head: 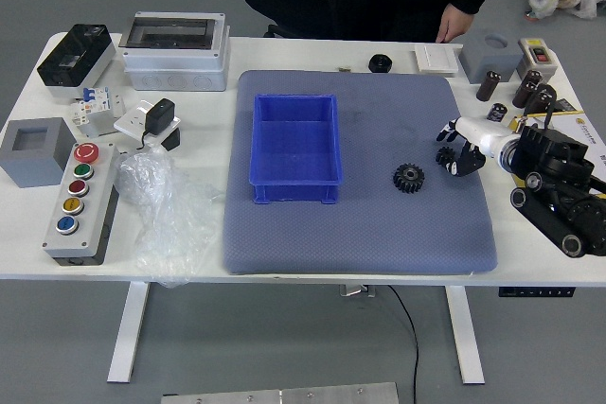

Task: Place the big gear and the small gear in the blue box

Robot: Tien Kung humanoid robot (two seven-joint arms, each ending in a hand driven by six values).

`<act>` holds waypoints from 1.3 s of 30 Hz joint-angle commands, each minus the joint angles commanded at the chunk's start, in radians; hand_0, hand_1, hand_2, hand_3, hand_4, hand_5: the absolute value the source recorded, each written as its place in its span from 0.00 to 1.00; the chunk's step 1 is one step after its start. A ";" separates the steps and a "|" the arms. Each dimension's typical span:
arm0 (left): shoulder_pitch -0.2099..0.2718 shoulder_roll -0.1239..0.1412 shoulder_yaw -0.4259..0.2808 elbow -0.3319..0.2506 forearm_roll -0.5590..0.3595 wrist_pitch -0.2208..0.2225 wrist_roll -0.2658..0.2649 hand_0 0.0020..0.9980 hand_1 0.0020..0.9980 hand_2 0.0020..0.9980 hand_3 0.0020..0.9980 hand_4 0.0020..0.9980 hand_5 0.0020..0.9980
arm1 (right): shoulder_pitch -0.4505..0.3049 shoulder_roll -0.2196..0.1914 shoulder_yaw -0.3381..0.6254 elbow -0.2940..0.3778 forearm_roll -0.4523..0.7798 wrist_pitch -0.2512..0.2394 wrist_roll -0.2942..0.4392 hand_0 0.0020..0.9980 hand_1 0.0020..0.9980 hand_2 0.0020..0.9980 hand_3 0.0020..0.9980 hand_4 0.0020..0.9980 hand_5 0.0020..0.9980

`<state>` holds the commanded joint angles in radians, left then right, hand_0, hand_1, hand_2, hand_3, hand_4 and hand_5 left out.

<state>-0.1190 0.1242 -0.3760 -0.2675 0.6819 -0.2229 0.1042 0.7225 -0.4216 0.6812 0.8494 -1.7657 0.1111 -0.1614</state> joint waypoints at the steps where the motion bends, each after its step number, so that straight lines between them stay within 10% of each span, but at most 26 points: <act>1: 0.000 0.000 0.000 0.000 0.000 0.000 0.000 0.86 0.83 0.83 0.79 0.60 0.37 | 0.000 0.000 -0.001 0.000 0.000 0.000 0.000 0.54 0.54 0.78 0.72 0.65 0.09; 39: -0.004 -0.004 0.005 0.000 -0.002 0.000 0.000 0.86 0.83 0.83 0.79 0.60 0.37 | -0.019 0.010 -0.008 -0.005 -0.038 -0.059 -0.005 0.50 0.42 0.55 0.62 0.57 0.08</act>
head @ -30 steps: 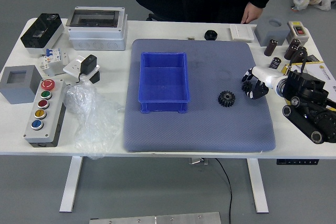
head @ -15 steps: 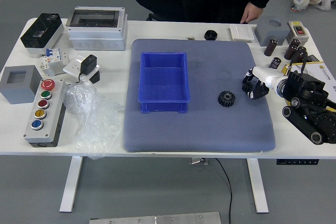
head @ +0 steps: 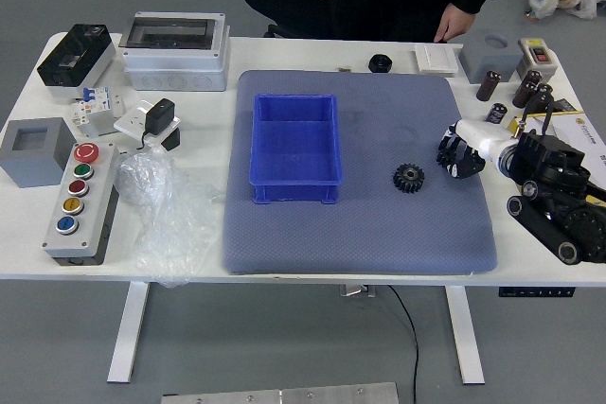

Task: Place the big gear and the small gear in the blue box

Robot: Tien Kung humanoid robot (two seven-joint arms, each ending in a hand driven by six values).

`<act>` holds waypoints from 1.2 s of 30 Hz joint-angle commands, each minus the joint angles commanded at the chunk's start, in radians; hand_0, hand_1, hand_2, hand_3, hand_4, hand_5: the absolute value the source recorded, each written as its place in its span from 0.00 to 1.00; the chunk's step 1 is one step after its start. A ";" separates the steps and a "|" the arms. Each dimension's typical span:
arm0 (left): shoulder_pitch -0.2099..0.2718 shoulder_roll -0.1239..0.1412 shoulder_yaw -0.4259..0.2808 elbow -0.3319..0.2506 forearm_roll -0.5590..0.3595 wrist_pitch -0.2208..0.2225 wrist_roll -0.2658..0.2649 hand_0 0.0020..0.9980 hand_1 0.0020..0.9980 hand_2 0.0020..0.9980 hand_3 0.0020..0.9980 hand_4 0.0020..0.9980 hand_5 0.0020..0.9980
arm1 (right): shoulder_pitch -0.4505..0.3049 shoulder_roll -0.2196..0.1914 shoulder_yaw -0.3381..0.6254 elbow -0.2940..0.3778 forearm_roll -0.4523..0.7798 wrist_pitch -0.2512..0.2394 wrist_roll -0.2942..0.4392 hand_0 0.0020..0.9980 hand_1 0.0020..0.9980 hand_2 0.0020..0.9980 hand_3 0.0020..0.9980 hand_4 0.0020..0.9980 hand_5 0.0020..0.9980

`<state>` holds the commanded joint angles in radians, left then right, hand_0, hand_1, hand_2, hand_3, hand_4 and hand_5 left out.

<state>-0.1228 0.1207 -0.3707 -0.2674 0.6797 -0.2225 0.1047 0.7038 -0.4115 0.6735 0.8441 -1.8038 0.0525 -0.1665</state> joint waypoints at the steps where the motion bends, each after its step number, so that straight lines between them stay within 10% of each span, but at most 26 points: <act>1: 0.000 0.000 0.000 0.000 0.000 0.000 0.000 0.86 0.83 0.83 0.79 0.60 0.37 | 0.000 0.001 0.000 -0.001 -0.001 -0.004 0.000 0.50 0.42 0.55 0.62 0.57 0.08; 36: 0.001 0.012 -0.006 -0.001 0.003 0.001 0.001 0.86 0.83 0.83 0.78 0.60 0.37 | 0.028 -0.064 0.029 0.104 -0.039 -0.011 -0.019 0.53 0.40 0.51 0.60 0.49 0.05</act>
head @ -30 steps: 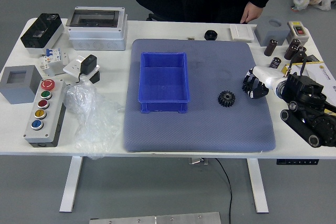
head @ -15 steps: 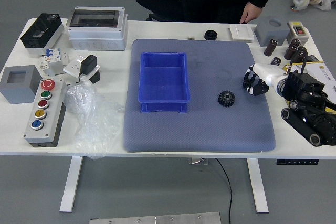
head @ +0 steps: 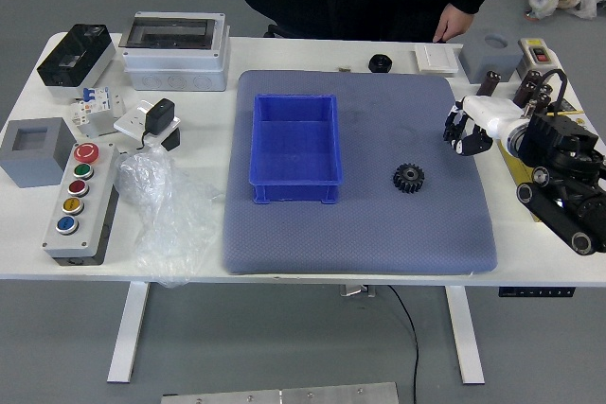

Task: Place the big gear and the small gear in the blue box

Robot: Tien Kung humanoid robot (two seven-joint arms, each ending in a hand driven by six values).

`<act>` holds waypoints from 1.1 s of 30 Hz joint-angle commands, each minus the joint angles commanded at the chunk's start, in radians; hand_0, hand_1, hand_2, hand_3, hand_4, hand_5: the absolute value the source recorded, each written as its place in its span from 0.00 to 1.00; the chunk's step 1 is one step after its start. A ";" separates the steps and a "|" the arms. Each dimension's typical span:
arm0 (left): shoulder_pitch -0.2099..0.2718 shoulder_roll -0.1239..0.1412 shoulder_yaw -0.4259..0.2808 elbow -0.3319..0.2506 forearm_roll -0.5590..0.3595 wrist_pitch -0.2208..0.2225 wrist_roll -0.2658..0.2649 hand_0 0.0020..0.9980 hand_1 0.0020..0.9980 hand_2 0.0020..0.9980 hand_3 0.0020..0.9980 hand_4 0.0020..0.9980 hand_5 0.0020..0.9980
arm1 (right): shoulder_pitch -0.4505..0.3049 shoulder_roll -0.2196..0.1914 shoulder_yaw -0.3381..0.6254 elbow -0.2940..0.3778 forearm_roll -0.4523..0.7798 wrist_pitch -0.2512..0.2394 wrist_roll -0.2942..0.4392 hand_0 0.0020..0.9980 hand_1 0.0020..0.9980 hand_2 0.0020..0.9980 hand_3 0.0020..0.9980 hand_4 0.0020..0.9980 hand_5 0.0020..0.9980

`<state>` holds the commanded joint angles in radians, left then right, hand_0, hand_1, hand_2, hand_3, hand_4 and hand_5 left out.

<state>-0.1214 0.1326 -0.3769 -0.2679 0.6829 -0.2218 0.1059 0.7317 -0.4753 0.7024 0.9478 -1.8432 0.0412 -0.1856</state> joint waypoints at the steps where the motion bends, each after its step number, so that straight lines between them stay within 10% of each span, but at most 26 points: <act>1: 0.000 0.001 -0.001 0.000 0.000 0.000 0.000 0.86 0.83 0.83 0.78 0.60 0.37 | 0.001 -0.004 0.004 0.009 -0.003 0.001 -0.002 0.53 0.40 0.51 0.60 0.49 0.05; 17: 0.005 0.012 -0.011 0.000 0.003 -0.001 0.001 0.86 0.83 0.83 0.78 0.60 0.37 | 0.037 -0.027 0.034 0.171 -0.052 0.018 -0.030 0.53 0.40 0.51 0.60 0.48 0.05; 33: 0.016 0.017 -0.001 0.000 -0.002 -0.003 0.003 0.86 0.83 0.83 0.78 0.60 0.37 | 0.091 0.091 -0.028 0.255 -0.062 0.024 -0.048 0.54 0.40 0.51 0.60 0.47 0.05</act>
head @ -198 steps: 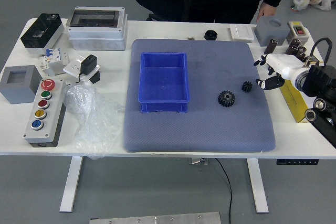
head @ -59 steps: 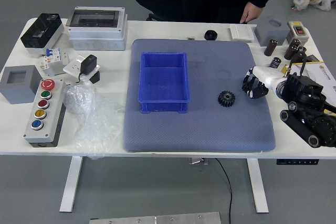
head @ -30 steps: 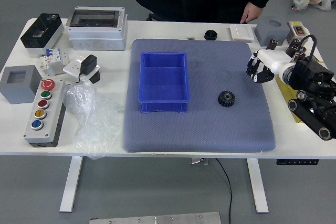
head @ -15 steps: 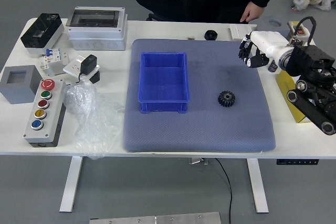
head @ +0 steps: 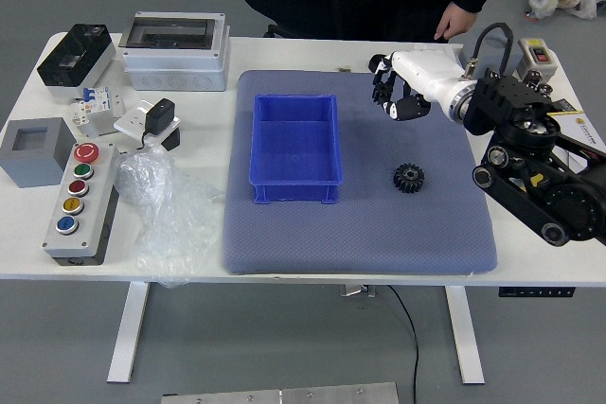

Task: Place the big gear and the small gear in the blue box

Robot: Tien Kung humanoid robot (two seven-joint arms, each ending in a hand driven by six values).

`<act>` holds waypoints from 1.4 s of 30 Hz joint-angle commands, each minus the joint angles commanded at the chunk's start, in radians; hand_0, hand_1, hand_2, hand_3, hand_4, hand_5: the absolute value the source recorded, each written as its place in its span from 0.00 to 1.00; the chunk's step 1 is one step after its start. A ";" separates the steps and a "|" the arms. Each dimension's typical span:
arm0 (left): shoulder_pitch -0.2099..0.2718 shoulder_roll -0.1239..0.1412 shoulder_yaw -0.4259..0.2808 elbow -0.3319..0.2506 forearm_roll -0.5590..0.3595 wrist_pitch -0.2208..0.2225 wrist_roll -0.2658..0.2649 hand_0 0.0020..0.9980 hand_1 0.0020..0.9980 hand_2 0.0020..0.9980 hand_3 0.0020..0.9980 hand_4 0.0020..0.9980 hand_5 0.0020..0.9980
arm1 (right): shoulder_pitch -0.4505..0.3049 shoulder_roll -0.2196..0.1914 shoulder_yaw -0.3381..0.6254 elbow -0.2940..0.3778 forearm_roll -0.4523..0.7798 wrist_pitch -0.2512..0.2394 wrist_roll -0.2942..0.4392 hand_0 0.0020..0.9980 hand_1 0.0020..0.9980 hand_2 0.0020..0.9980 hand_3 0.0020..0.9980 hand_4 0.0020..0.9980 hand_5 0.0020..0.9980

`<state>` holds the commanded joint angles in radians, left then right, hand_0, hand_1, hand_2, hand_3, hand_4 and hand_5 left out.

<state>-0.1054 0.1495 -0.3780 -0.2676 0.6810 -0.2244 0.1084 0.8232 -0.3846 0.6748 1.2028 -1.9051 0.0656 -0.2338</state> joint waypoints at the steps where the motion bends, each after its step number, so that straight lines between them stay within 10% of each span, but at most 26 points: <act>1: 0.000 0.000 0.001 0.000 0.000 0.000 0.000 0.86 0.83 0.83 0.78 0.60 0.37 | 0.003 0.010 -0.005 0.002 0.001 0.000 0.000 0.54 0.40 0.51 0.60 0.47 0.05; 19: -0.013 -0.015 0.053 0.001 -0.025 -0.002 0.001 0.86 0.83 0.83 0.78 0.60 0.37 | 0.022 0.223 -0.083 -0.082 0.048 -0.020 0.011 0.54 0.40 0.51 0.60 0.47 0.06; 32: -0.017 -0.021 0.068 0.001 -0.031 -0.001 0.002 0.86 0.83 0.83 0.78 0.60 0.37 | 0.030 0.229 -0.067 -0.123 0.083 0.001 0.019 0.54 0.40 0.51 0.61 0.48 0.07; 33: -0.017 -0.021 0.068 0.001 -0.031 -0.001 0.002 0.86 0.83 0.83 0.78 0.60 0.37 | 0.031 0.228 -0.065 -0.124 0.085 0.005 0.020 0.40 0.45 0.54 0.63 0.67 0.19; 42: -0.018 -0.021 0.067 0.001 -0.030 -0.001 0.002 0.86 0.83 0.83 0.78 0.60 0.37 | 0.031 0.227 -0.063 -0.129 0.099 0.043 0.018 0.43 0.48 0.60 0.67 0.78 0.26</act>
<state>-0.1233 0.1288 -0.3115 -0.2666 0.6508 -0.2254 0.1108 0.8545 -0.1580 0.6120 1.0741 -1.8061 0.1084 -0.2161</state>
